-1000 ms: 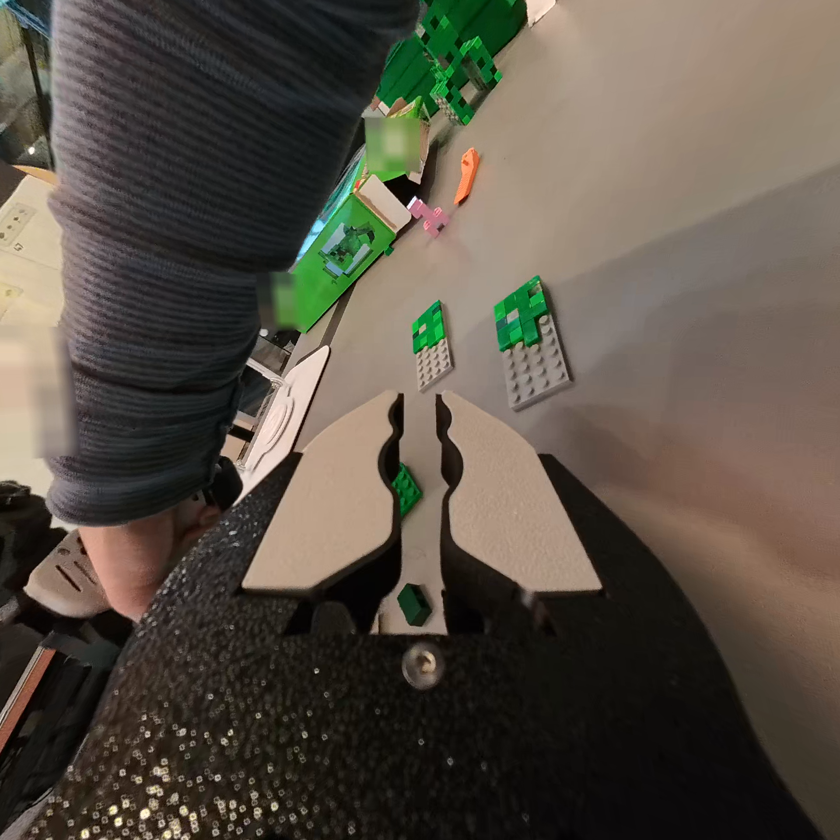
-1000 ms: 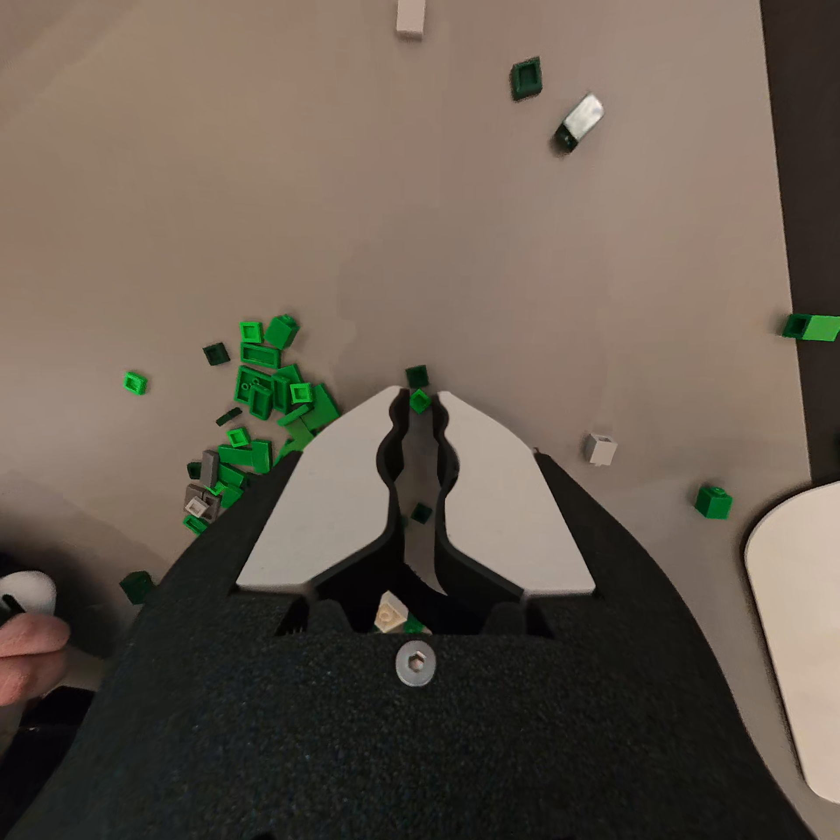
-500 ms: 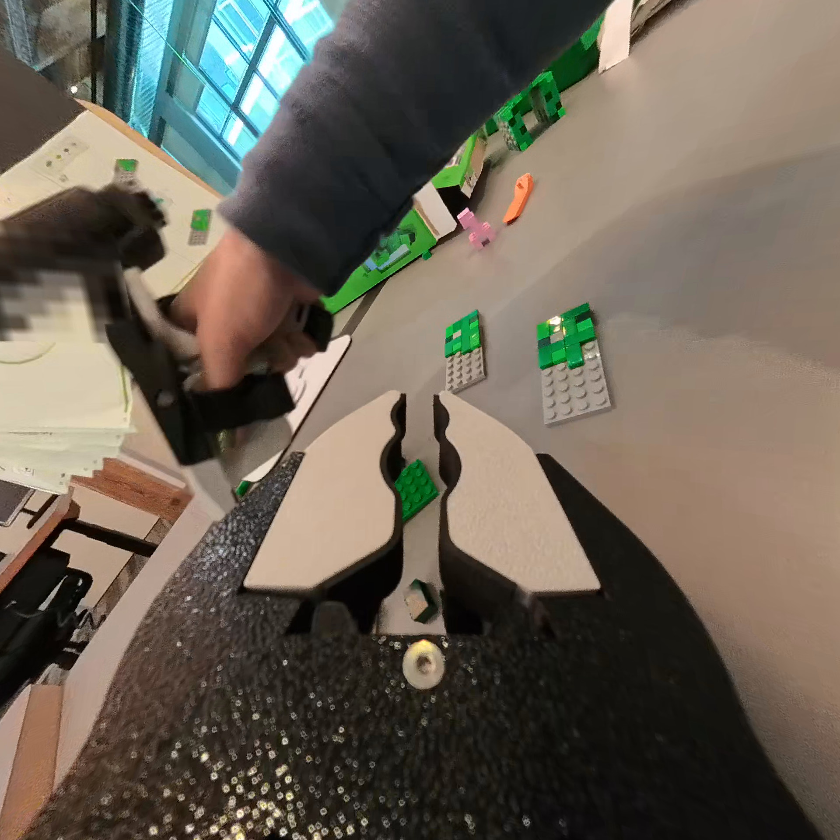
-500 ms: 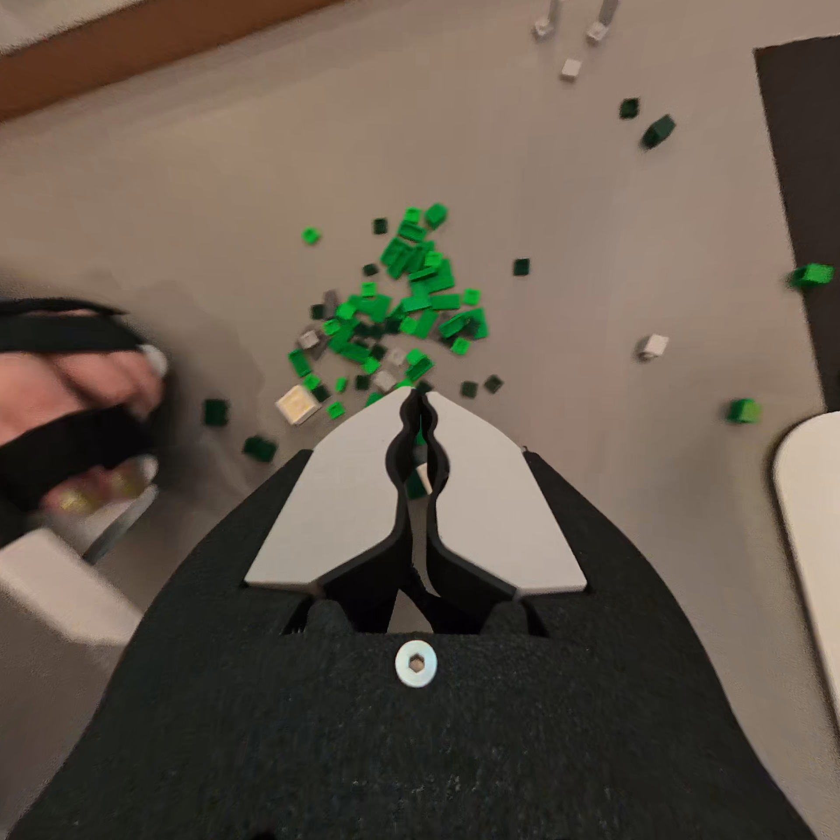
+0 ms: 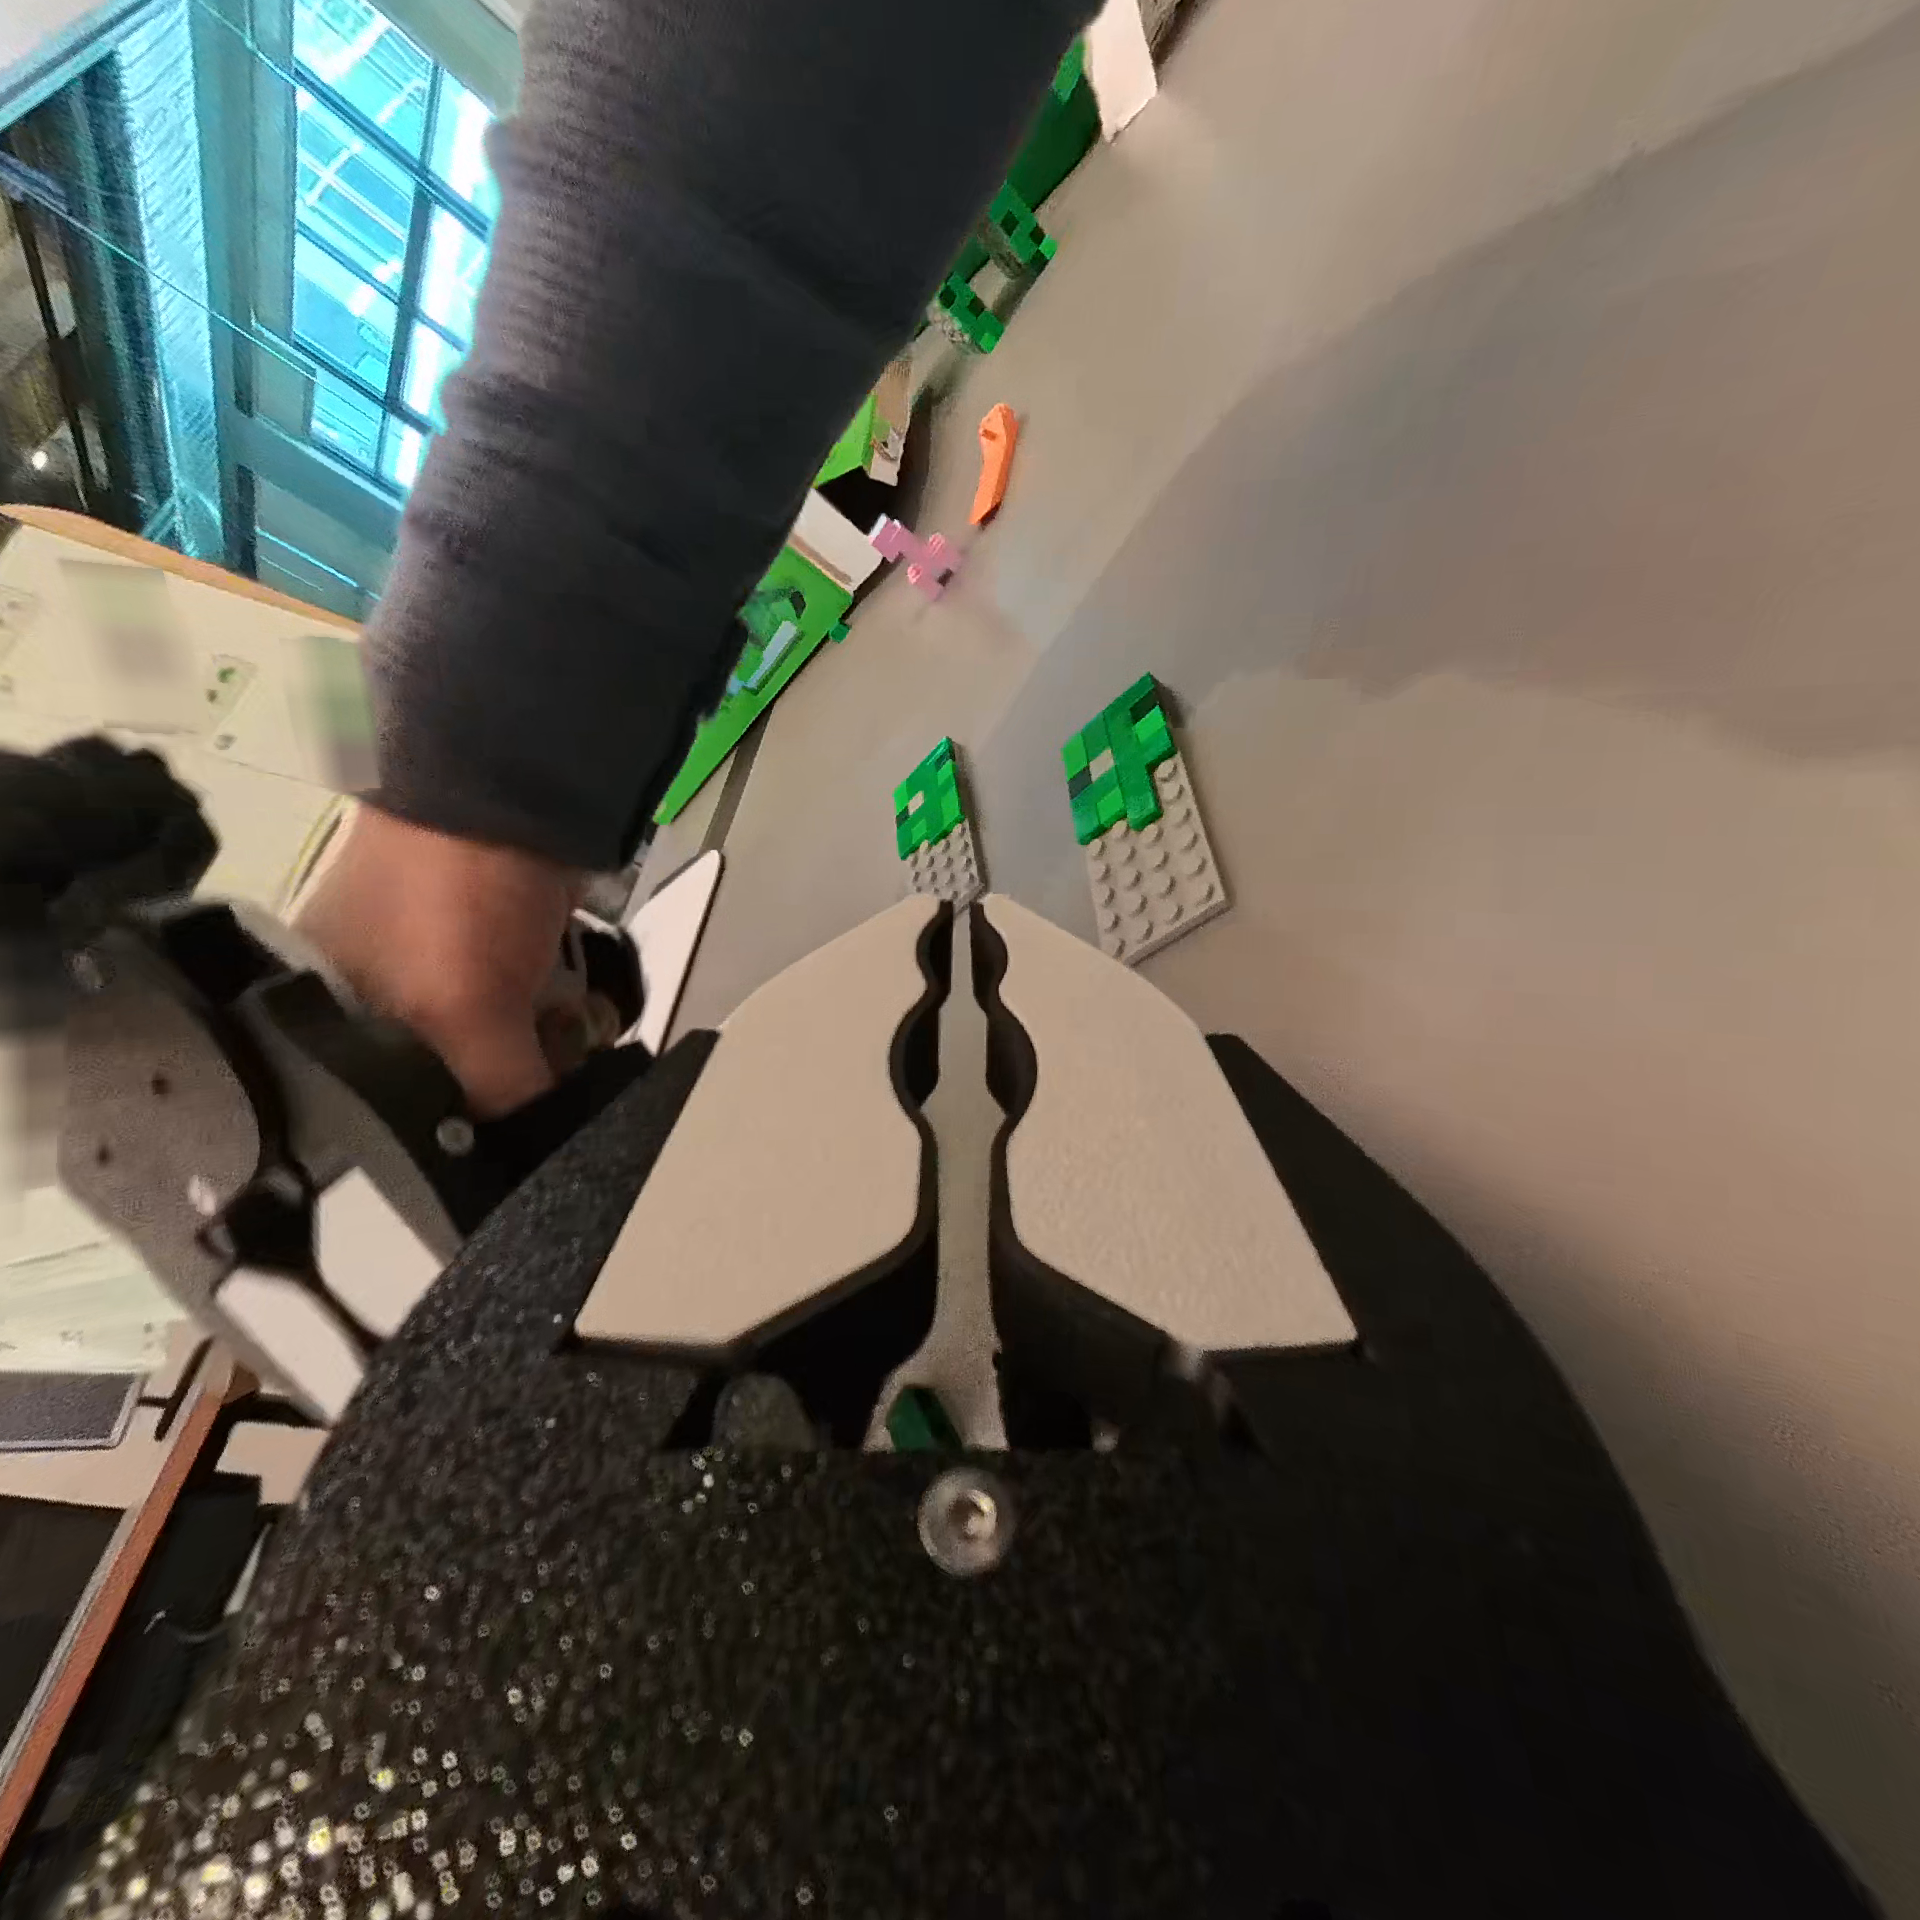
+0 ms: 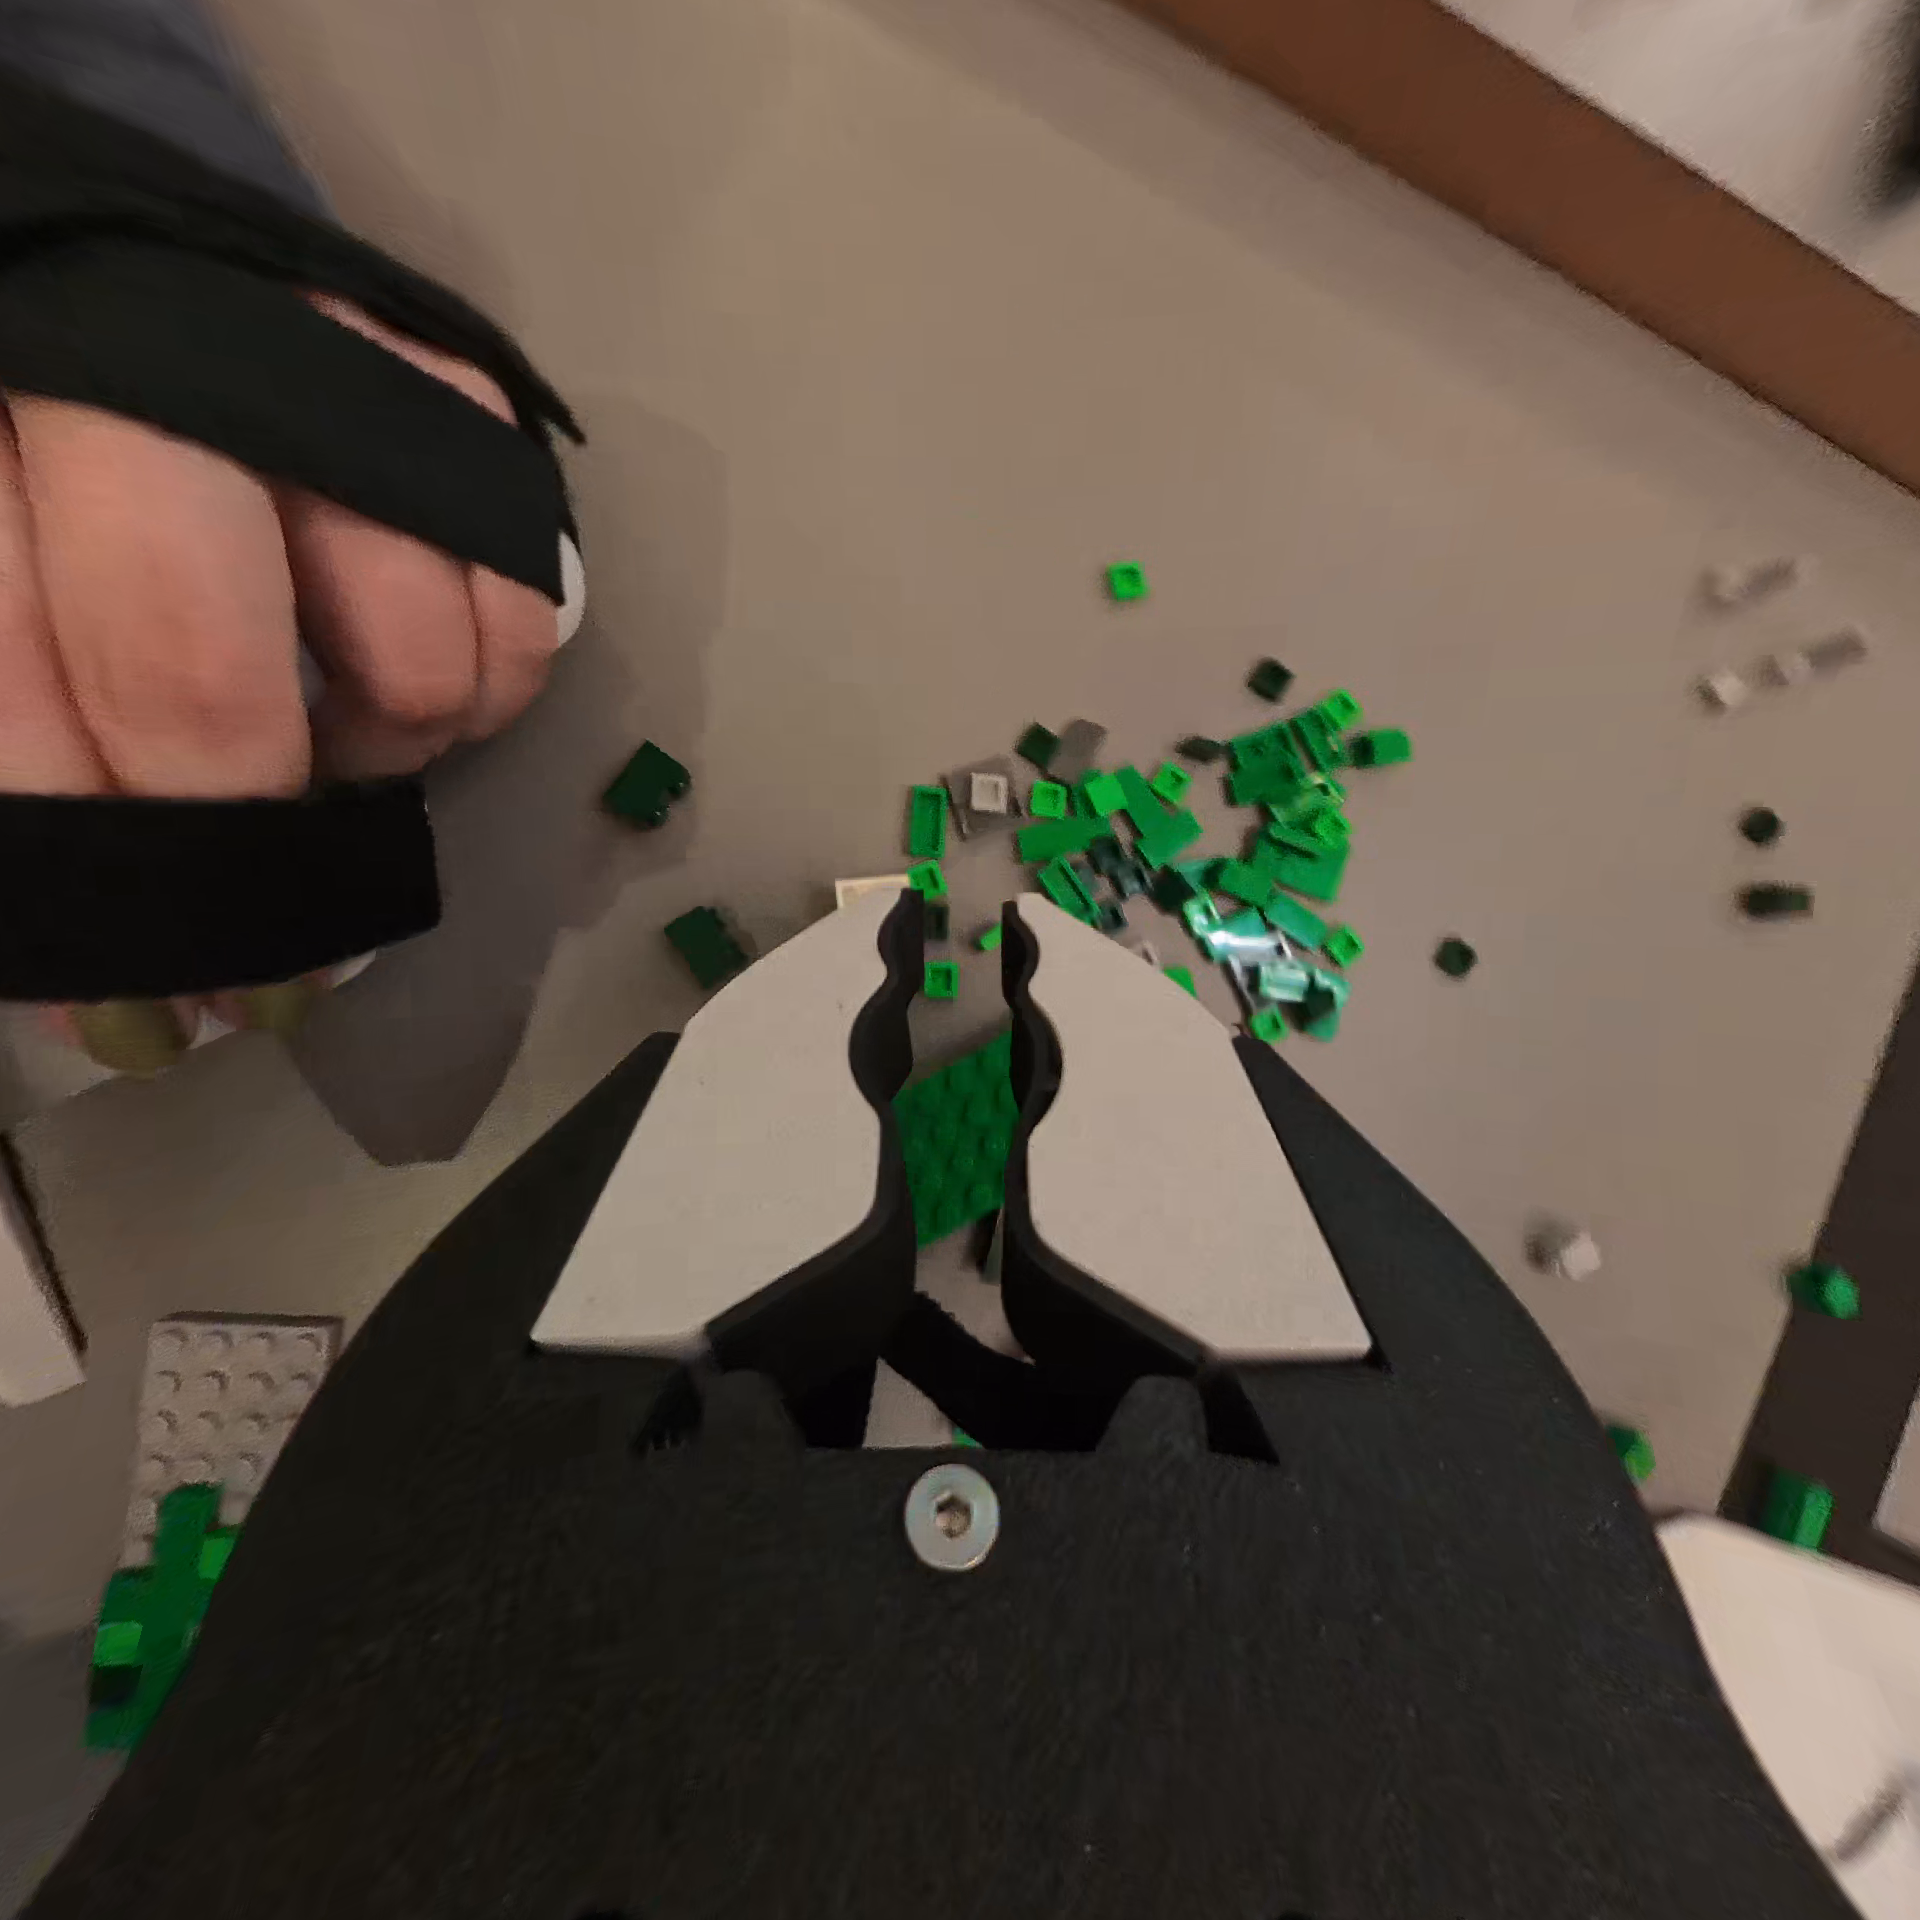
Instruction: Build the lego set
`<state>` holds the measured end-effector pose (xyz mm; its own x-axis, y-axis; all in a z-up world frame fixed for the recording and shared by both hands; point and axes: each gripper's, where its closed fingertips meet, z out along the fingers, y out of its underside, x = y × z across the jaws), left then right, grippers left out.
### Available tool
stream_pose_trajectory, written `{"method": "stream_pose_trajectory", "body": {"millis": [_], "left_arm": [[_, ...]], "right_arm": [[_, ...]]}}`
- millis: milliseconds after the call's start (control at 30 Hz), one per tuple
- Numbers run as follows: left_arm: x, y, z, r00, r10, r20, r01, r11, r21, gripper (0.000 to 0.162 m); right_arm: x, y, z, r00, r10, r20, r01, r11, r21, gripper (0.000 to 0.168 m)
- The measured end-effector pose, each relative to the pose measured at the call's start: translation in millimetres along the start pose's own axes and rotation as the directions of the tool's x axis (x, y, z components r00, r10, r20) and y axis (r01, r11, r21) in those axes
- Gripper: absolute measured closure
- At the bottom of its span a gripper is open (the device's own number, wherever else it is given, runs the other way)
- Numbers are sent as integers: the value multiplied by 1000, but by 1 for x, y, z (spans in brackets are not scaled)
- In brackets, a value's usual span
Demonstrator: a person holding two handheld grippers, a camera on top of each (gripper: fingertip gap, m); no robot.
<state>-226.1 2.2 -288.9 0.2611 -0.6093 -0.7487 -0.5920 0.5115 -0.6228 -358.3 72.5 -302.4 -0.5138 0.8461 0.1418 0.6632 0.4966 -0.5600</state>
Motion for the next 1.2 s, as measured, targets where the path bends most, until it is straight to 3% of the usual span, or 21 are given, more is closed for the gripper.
{"method": "stream_pose_trajectory", "body": {"millis": [133, 267, 400, 900, 1200], "left_arm": [[-2, 1, -2, 1000, -14, 0, 14, 1000, 4, 160], [3, 1, 0, 1000, 9, -17, -9, 1000, -4, 161], [8, 0, 1, 999, 11, -42, -11, 1000, -3, 161], [10, 2, 2, 998, 3, -58, -3, 1000, -8, 162], [11, 2, 3, 998, 2, -67, -3, 1000, -11, 162]], "right_arm": [[-2, 10, 24, 989, -97, 116, 118, 974, -191, 156], [-5, 26, 21, 970, -124, 209, 183, 939, -292, 158], [0, 47, 16, 970, -121, 209, 196, 901, -388, 157], [-1, 36, 25, 985, -57, 161, 103, 948, -301, 157], [5, 26, 27, 952, -270, 145, 301, 915, -268, 160]]}}
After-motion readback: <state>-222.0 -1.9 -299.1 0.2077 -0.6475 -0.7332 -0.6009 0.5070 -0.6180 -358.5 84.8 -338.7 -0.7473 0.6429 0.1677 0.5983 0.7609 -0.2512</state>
